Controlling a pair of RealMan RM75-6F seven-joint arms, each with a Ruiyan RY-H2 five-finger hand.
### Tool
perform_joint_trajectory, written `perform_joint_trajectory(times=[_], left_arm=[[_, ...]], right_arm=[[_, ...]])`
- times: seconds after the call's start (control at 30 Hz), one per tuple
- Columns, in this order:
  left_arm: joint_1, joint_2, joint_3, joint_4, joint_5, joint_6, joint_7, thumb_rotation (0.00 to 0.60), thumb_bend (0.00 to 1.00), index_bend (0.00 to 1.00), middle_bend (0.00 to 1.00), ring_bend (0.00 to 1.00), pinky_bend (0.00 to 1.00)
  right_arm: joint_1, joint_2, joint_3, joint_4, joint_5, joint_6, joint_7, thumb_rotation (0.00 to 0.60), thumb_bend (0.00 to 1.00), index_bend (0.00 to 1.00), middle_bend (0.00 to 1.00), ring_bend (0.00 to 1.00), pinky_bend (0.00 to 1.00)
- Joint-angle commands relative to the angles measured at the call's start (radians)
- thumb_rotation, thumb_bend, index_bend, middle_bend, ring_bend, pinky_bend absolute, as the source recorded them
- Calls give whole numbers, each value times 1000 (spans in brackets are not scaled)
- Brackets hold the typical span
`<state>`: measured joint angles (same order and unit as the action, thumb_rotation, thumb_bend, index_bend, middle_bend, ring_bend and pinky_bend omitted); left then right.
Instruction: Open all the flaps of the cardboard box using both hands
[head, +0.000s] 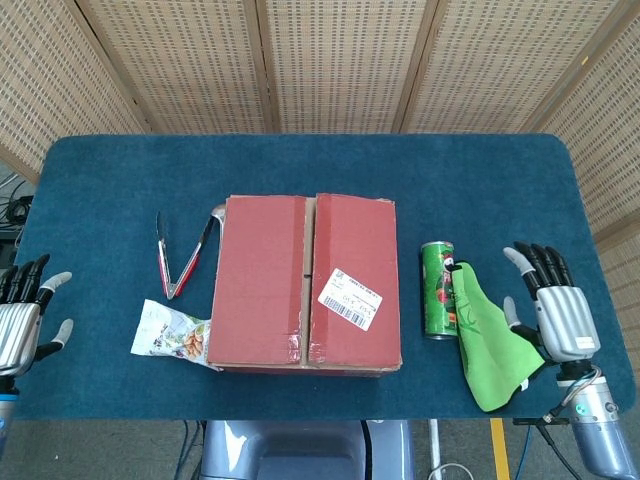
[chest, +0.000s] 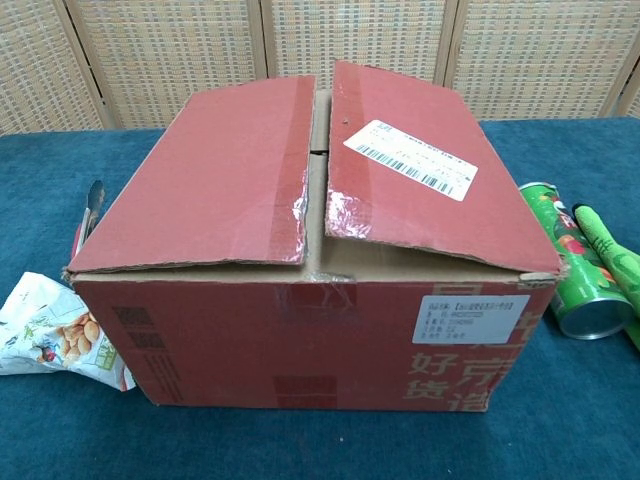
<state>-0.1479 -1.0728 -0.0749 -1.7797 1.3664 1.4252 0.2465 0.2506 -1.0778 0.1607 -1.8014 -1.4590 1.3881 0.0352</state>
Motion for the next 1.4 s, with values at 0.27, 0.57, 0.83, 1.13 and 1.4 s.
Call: perform_joint_trajectory(times=[0.27, 0.57, 0.83, 1.13, 1.4], left_arm=[[0, 0, 1, -2, -13, -7, 6, 600, 372, 190, 0, 0, 0], [-7, 1, 0, 2, -23, -24, 7, 600, 372, 190, 0, 0, 0], [-16, -1, -2, 14, -38, -46, -3, 600, 372, 190, 0, 0, 0], [-20, -1, -1, 20, -53, -63, -10, 600, 372, 190, 0, 0, 0], [-19, -1, 0, 29, -66, -70, -19, 600, 372, 191, 0, 0, 0]], right_arm=[[176, 18, 54, -21, -122, -165, 196, 600, 1000, 312, 323, 22, 0], [314, -18, 94, -42, -134, -294, 256, 600, 1000, 346, 359, 49, 0], [408, -68, 116, -49, -88, -392, 225, 600, 1000, 346, 359, 49, 0], [478, -140, 121, -35, -29, -457, 172, 600, 1000, 345, 358, 49, 0], [521, -200, 131, -16, 34, -480, 108, 600, 1000, 346, 356, 49, 0]])
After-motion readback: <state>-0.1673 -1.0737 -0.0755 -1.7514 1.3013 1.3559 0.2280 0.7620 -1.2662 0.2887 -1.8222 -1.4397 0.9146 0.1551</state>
